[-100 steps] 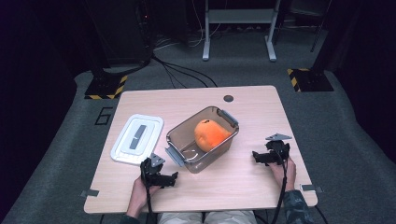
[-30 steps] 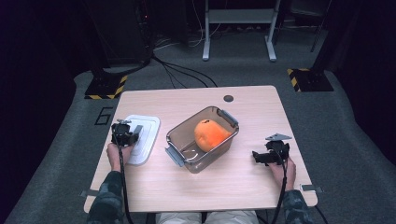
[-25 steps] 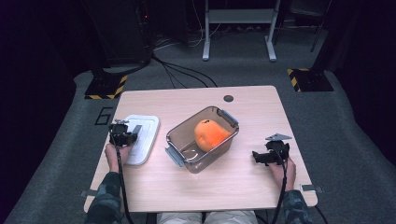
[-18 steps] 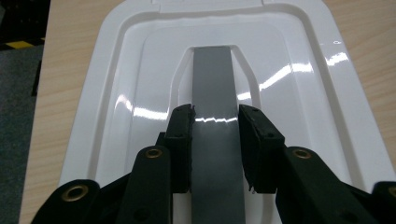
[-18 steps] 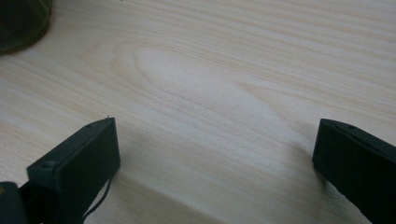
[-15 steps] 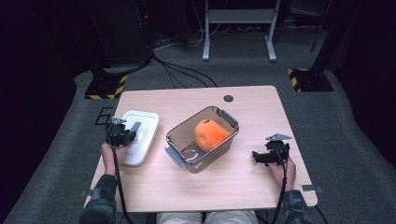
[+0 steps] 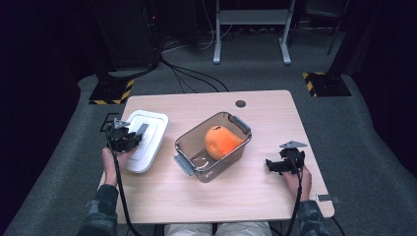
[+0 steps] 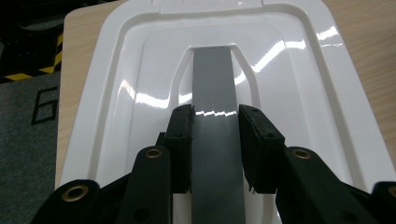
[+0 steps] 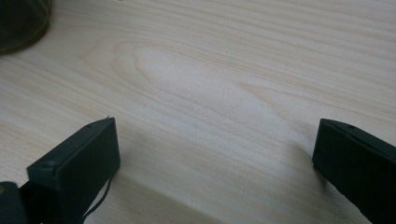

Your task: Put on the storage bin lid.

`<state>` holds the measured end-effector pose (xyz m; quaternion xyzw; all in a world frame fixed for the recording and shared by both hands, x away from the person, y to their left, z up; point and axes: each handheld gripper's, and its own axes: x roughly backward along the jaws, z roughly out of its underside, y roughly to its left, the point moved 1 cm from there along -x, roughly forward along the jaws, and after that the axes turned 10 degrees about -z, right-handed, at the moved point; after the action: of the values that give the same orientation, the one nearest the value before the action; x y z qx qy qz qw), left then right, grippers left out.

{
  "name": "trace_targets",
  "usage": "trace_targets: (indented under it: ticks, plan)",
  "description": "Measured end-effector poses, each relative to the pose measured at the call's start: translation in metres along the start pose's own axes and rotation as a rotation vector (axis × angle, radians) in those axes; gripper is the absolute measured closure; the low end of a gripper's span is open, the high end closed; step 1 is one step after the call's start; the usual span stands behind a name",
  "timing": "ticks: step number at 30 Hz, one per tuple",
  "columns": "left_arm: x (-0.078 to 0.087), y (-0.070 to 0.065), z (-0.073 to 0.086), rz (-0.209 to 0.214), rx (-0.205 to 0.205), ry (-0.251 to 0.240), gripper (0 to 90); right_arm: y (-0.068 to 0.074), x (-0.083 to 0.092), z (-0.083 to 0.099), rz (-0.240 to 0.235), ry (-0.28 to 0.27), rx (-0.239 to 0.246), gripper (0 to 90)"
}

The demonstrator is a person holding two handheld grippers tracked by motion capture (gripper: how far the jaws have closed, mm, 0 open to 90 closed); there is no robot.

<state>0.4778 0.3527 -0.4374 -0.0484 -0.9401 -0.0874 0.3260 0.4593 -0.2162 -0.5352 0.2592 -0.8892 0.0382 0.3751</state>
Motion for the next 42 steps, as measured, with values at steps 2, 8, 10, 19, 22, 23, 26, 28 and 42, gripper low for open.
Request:
trace_targets:
  ticks: [2, 8, 10, 19, 22, 23, 26, 28, 42]
  plan:
    - [0.003, -0.001, -0.002, 0.005, 0.0, -0.009, 66.3, 0.0, 0.0, 0.0, 0.0, 0.0, -0.001, 0.0]
    - [0.017, -0.005, -0.013, 0.028, -0.024, -0.033, 66.3, 0.0, 0.0, 0.0, 0.002, 0.0, 0.0, 0.0]
    - [0.021, -0.008, -0.017, 0.033, -0.044, -0.039, 66.2, 0.0, 0.0, 0.0, 0.002, -0.001, 0.0, 0.0]
    - [0.034, -0.019, -0.033, 0.065, -0.071, -0.067, 66.2, 0.0, 0.0, 0.0, 0.0, 0.0, 0.0, 0.0]
    - [0.037, -0.022, -0.037, 0.072, -0.084, -0.069, 66.2, 0.0, 0.0, 0.0, 0.0, 0.0, 0.0, 0.0]
    - [0.039, -0.024, -0.039, 0.073, -0.092, -0.066, 66.2, 0.0, 0.0, 0.0, 0.0, 0.0, 0.0, 0.0]
    - [0.043, -0.026, -0.044, 0.076, -0.103, -0.07, 66.2, 0.0, 0.0, 0.0, 0.0, 0.0, 0.0, 0.0]
    - [0.044, -0.027, -0.046, 0.079, -0.101, -0.077, 66.3, 0.0, 0.0, 0.0, 0.0, 0.0, -0.001, 0.0]
    - [0.056, -0.045, -0.067, 0.118, -0.144, -0.103, 66.2, 0.0, 0.0, 0.0, 0.0, -0.001, -0.001, 0.0]
